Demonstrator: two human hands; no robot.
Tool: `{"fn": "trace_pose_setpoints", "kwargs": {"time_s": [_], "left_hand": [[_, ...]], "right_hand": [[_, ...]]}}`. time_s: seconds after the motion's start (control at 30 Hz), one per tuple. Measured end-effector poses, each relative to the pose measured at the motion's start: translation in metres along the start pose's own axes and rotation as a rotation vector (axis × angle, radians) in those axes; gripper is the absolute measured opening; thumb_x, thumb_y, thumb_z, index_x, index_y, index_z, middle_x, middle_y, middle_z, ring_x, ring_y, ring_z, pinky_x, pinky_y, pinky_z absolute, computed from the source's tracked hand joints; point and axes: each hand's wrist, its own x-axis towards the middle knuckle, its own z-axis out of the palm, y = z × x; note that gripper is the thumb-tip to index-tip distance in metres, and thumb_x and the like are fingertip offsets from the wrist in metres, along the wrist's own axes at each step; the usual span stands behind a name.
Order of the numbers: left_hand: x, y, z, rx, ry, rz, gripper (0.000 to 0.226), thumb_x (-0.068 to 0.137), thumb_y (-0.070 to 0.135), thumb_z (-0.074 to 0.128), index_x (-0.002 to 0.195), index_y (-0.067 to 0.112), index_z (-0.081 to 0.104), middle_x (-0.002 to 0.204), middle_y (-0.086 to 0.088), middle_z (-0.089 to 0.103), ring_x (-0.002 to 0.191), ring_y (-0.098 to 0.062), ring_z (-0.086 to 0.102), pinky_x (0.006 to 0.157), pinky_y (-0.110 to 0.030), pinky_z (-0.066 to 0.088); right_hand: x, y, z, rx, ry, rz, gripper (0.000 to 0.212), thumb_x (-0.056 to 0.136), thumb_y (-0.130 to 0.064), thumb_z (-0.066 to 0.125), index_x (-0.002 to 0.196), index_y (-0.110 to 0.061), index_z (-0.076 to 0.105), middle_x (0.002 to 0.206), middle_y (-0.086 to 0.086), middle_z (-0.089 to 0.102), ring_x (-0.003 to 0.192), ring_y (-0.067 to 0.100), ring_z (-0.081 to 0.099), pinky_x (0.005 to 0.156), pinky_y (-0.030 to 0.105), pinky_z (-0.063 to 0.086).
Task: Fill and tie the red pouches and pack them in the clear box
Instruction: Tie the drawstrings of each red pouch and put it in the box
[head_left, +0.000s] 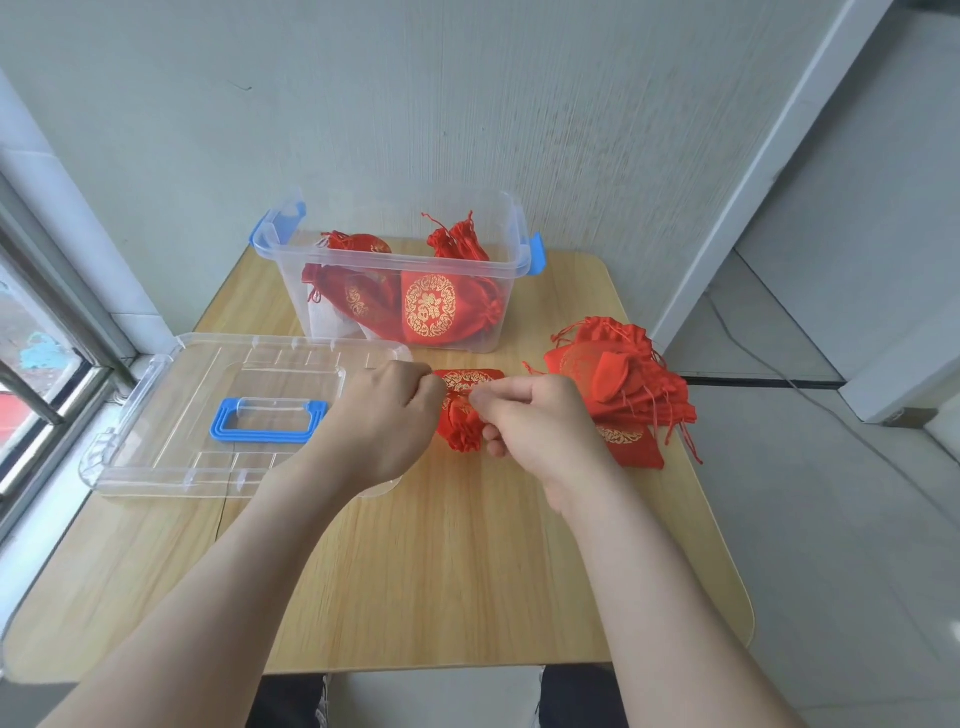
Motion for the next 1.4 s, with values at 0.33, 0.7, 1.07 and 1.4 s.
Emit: {"fn": "trace_pose_setpoints", "kwargs": {"time_s": [0.33, 0.7, 1.07, 1.4], "left_hand": [[0.008, -0.026, 0.003, 0.243, 0.128, -0.233, 0.036, 0.083, 0.032, 0.048, 0.064, 0.002, 0.052, 0.060, -0.014, 0.063, 0.053, -0.032, 0.057, 0.050, -0.034, 0.051], [0.009, -0.031, 0.000, 0.496, 0.196, -0.224, 0.036, 0.088, 0.020, 0.057, 0.059, 0.011, 0.038, 0.058, -0.004, 0.042, 0.050, -0.024, 0.041, 0.053, -0.030, 0.034], [0.006, -0.029, -0.005, 0.484, 0.226, 0.065, 0.019, 0.085, 0.034, 0.064, 0.098, 0.023, 0.072, 0.100, 0.001, 0.064, 0.098, -0.026, 0.060, 0.083, -0.041, 0.045], [0.004, -0.026, -0.001, 0.551, 0.002, 0.195, 0.012, 0.099, 0.049, 0.067, 0.100, 0.039, 0.073, 0.100, 0.016, 0.068, 0.107, -0.016, 0.050, 0.094, -0.040, 0.038]], "right_hand": [[0.007, 0.015, -0.004, -0.634, 0.135, -0.179, 0.023, 0.093, -0.009, 0.070, 0.078, -0.021, 0.081, 0.076, -0.006, 0.073, 0.077, 0.018, 0.070, 0.065, 0.025, 0.048], [-0.002, 0.008, -0.004, -0.897, -0.034, -0.127, 0.018, 0.097, -0.020, 0.063, 0.107, -0.028, 0.076, 0.112, 0.000, 0.073, 0.109, 0.026, 0.067, 0.086, 0.030, 0.048], [-0.003, 0.005, 0.004, -0.998, -0.041, -0.045, 0.029, 0.094, -0.031, 0.052, 0.117, -0.027, 0.069, 0.126, 0.001, 0.067, 0.127, 0.035, 0.052, 0.107, 0.051, 0.033], [-0.004, 0.010, 0.007, -0.961, 0.000, -0.277, 0.015, 0.099, -0.025, 0.065, 0.112, -0.030, 0.071, 0.110, -0.003, 0.073, 0.112, 0.028, 0.064, 0.097, 0.044, 0.048]]}}
